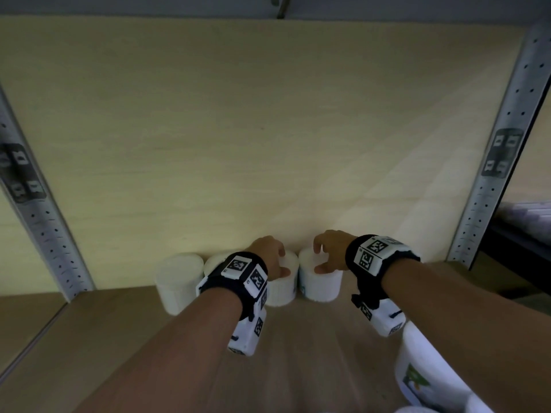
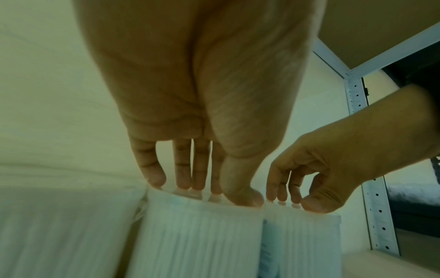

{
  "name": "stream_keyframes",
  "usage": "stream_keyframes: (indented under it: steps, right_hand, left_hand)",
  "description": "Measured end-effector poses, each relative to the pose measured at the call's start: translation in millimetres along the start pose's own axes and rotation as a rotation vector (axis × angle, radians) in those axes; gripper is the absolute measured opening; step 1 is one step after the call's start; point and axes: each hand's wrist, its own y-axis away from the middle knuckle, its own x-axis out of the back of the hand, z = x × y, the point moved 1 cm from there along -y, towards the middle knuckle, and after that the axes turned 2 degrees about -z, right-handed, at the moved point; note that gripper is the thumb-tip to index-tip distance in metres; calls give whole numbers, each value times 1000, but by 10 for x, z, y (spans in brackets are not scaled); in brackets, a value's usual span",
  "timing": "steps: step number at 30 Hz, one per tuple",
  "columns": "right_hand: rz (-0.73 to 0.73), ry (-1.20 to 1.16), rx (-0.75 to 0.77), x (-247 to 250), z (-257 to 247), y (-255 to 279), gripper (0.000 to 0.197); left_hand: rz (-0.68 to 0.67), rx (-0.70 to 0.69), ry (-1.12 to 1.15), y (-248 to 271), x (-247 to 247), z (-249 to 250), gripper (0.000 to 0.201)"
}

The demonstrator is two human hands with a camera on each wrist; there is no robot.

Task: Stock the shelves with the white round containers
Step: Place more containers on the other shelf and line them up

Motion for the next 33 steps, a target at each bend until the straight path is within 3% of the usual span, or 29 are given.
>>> stream_keyframes:
  steps: [10, 14, 20, 33]
  right_hand:
    - [-74, -17, 37, 63, 13, -19, 49]
    - [34, -89, -9, 102, -11, -52, 42]
    - [-25, 57, -85, 15, -71, -64, 69]
    - [-91, -39, 12, 40, 9, -37, 59]
  left_hand:
    - [12, -9, 19, 14, -32, -26, 55]
    - [21, -14, 44, 20, -42, -44, 54]
    - [9, -15, 51, 16, -49, -55, 54]
    - [21, -14, 60, -4, -69, -69, 52]
